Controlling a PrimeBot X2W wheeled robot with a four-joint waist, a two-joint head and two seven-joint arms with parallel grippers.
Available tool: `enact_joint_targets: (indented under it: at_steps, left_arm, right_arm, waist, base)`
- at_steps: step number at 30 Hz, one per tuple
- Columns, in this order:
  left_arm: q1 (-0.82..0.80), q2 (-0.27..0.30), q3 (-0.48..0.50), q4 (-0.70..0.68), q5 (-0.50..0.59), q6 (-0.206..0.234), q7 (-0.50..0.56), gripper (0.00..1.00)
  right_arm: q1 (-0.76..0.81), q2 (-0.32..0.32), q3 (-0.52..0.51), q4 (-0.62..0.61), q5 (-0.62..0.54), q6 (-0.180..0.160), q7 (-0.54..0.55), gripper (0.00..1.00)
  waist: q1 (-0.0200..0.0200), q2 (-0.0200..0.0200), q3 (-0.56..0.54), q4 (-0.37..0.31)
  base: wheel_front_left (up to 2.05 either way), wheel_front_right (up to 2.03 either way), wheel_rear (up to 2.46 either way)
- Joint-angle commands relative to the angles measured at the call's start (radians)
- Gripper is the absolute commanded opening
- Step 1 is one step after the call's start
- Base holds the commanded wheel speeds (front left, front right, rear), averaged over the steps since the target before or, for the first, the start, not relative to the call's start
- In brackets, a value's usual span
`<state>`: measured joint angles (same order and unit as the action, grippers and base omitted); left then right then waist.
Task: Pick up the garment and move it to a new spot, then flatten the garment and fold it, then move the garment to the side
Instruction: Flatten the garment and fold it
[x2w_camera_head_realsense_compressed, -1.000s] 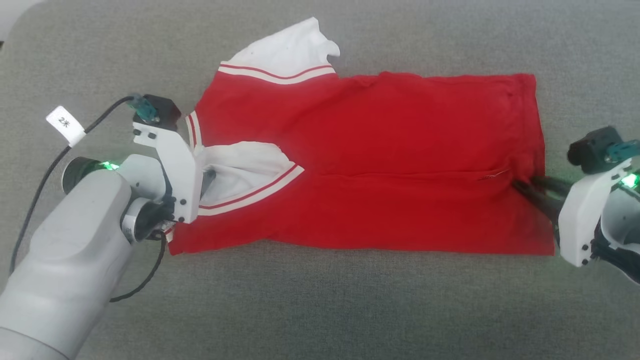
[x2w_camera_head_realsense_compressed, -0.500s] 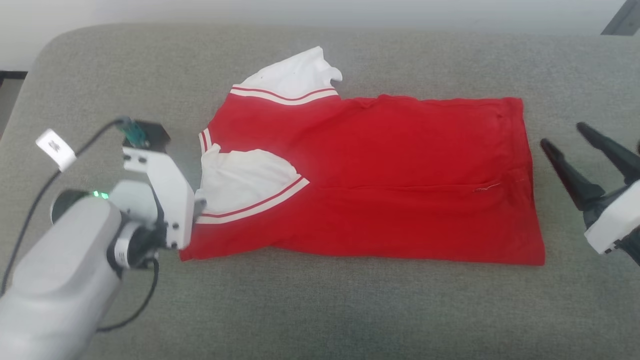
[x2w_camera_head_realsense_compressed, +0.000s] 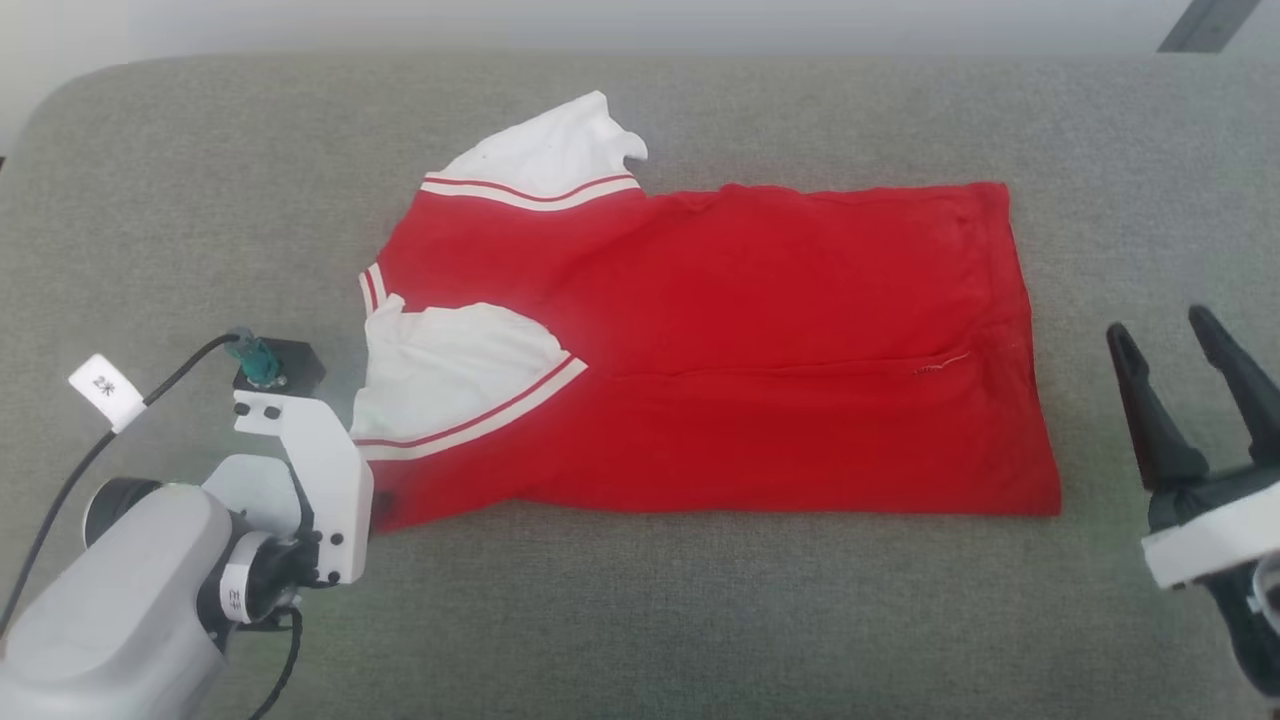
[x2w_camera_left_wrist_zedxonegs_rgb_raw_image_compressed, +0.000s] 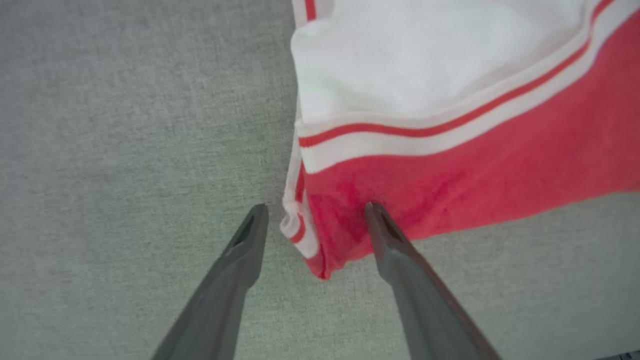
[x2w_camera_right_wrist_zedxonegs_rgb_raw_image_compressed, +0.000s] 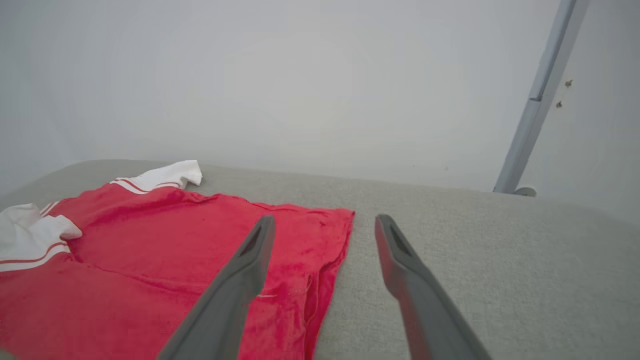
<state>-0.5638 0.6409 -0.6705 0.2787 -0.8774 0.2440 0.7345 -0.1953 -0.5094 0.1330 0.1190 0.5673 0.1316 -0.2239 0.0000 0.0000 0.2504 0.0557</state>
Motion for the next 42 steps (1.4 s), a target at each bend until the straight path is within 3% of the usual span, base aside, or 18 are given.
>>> enact_joint_targets:
  at_steps: [1, 4, 6, 7, 8, 14, 35, 37, 42]
  left_arm:
    - [0.014, -0.006, 0.002, 0.007, -0.003, 0.006, -0.005, 1.00]
    - [0.016, -0.025, -0.007, 0.038, -0.015, 0.001, 0.002, 1.00]
    - [0.014, -0.040, -0.015, 0.057, -0.016, -0.004, 0.003, 0.67]
    - [0.013, -0.046, -0.018, 0.066, -0.017, -0.010, -0.001, 0.23]
    - [0.014, -0.052, -0.021, 0.076, -0.023, -0.016, 0.002, 0.00]
    - [0.006, -0.076, -0.035, 0.107, -0.025, -0.043, -0.006, 0.00]
    - [-0.048, -0.179, -0.097, 0.126, 0.008, -0.100, -0.053, 0.00]
    - [-0.049, -0.182, -0.100, 0.131, 0.008, -0.106, -0.055, 0.00]
    - [-0.047, -0.178, -0.103, 0.145, 0.008, -0.114, -0.064, 0.00]
  right_arm:
    - [0.015, 0.011, -0.013, -0.012, -0.009, -0.002, 0.008, 1.00]
    - [0.076, 0.065, -0.069, -0.068, -0.043, -0.002, 0.048, 1.00]
    - [0.110, 0.093, -0.097, -0.106, -0.065, -0.002, 0.078, 1.00]
    - [0.125, 0.110, -0.111, -0.119, -0.073, -0.002, 0.095, 1.00]
    - [0.141, 0.125, -0.117, -0.135, -0.078, -0.002, 0.116, 1.00]
    - [0.185, 0.175, -0.146, -0.172, -0.061, -0.001, 0.288, 1.00]
    - [0.076, 0.156, -0.171, -0.065, -0.110, -0.001, 0.919, 1.00]
    - [0.065, 0.153, -0.170, -0.060, -0.124, -0.001, 0.959, 0.01]
    - [0.053, 0.153, -0.181, -0.071, -0.136, -0.002, 1.013, 0.00]
  waist:
    - [0.0000, 0.0000, 0.005, -0.004]
    - [0.0000, 0.0000, 0.015, -0.009]
    - [0.0000, 0.0000, 0.020, -0.011]
    - [0.0000, 0.0000, 0.022, -0.012]
    - [0.0000, 0.0000, 0.025, -0.012]
    - [0.0000, 0.0000, 0.037, -0.004]
    - [0.0000, 0.0000, 0.053, 0.109]
    - [0.0000, 0.0000, 0.053, 0.115]
    - [0.0000, 0.0000, 0.049, 0.123]
  base:
    - [0.00, 0.00, 0.00]
    - [0.00, 0.00, 0.00]
    - [0.00, 0.00, 0.00]
    - [0.00, 0.00, 0.00]
    - [0.00, 0.00, 0.00]
    - [0.00, 0.00, 0.00]
    - [0.00, 0.00, 0.00]
    - [0.00, 0.00, 0.00]
    - [0.00, 0.00, 0.00]
